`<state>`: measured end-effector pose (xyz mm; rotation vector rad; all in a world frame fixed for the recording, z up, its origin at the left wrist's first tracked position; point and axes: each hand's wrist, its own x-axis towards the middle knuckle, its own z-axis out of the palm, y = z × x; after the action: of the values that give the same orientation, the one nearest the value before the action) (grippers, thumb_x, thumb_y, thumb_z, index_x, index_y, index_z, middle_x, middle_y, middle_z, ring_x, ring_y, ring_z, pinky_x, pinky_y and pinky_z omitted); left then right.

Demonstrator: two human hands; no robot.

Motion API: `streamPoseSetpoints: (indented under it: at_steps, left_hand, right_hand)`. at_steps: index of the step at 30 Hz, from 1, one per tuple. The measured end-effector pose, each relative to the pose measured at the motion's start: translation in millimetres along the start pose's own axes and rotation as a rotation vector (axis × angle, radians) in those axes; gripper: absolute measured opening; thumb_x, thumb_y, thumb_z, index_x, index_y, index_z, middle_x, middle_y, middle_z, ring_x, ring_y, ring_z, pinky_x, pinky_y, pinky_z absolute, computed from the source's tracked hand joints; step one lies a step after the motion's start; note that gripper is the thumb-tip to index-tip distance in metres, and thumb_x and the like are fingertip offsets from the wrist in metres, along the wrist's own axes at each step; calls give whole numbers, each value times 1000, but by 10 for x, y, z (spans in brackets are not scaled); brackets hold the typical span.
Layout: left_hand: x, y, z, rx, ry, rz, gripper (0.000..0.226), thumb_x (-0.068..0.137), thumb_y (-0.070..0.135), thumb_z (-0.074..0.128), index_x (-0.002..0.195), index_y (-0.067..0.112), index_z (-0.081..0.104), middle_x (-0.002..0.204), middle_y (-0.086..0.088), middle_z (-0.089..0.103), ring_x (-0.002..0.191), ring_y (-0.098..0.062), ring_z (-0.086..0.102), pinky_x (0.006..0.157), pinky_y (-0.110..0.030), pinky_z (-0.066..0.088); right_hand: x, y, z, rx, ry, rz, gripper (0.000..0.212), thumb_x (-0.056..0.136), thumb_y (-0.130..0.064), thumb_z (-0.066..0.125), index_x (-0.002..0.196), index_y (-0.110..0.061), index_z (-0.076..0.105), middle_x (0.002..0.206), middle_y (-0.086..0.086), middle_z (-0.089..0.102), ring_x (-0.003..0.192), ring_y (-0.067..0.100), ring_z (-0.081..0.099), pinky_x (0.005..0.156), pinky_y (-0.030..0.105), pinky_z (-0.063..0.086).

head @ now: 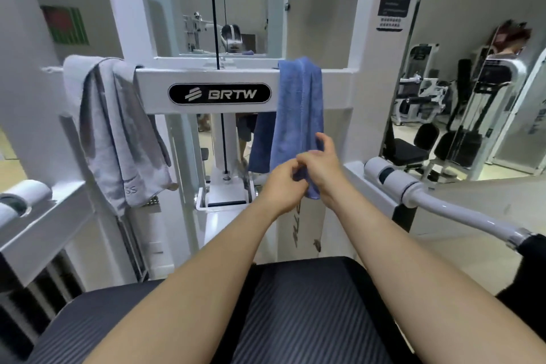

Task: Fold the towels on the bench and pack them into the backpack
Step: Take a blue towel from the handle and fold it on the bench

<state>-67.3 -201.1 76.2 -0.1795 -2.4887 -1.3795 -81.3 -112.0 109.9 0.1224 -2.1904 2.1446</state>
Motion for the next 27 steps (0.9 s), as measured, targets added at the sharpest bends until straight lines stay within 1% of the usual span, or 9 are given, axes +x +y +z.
streamPoseSetpoints:
  at_steps: [5,8,11,14,16,18,22,25,27]
  left_hand:
    - [-298,115,-202,-324,214,-59,19,78,-3,64,83,13,72,77,-8,73,76,-21,71,77,-34,58]
    - [-665,139,-366,-321,-83,-92,37,73,-3,61,107,10,59,79,-7,63,76,-17,61,76,-31,53]
    - [-1136,226,-467,48,-412,27,26,66,6,52,88,18,61,76,1,56,70,-13,52,67,-32,45]
    - [-1635,378,-554,46,-560,-19,13,68,5,49,77,7,59,71,-4,47,68,-14,42,63,-31,33]
    - [-1928,435,-577,-1,-469,-48,14,66,7,48,74,-3,55,70,-7,43,68,-16,38,63,-33,28]
    - [-2203,464,-540,-182,-320,-120,22,67,10,49,80,-6,58,76,-11,50,74,-20,43,68,-36,31]
    - [-2701,715,-471,-585,-16,-164,21,75,2,52,90,-10,60,87,-23,60,85,-32,53,76,-43,41]
    - [-3014,973,-490,-625,156,-150,14,85,0,49,84,1,62,79,-19,63,77,-27,60,69,-39,52]
    - [-3197,1043,-527,-680,205,-176,24,89,3,42,78,2,63,75,-16,64,74,-23,62,68,-30,54]
  right_hand:
    - [-3,-35,133,-66,-19,-84,79,67,-34,67,140,-28,36,124,2,61,102,21,66,87,45,56]
    - [-177,-116,127,-319,27,-266,61,79,-12,54,137,-21,37,116,5,59,103,30,60,84,41,51]
    - [-403,-163,40,-568,23,-444,65,81,3,46,142,-4,29,126,21,52,110,42,51,78,33,37]
    - [-691,-132,-138,-548,19,-438,72,80,4,46,147,-6,22,135,19,48,118,40,49,84,35,39]
    - [-867,-110,-348,-386,0,-303,74,80,1,45,148,-19,22,136,11,51,116,35,53,90,36,46]
    - [-1061,-79,-561,-123,-72,-171,73,78,4,42,138,-35,31,123,5,56,91,25,61,72,33,50]
    - [-1662,72,-874,-105,-341,-126,64,77,12,39,121,-30,57,64,3,49,40,7,35,40,18,31]
    - [-2266,52,-1013,-311,-759,-40,27,96,-13,47,88,-26,69,63,0,60,51,7,53,49,22,44]
    - [-2554,82,-1102,-673,-862,-251,35,93,-51,46,65,-34,59,67,-7,55,66,9,53,65,30,45]
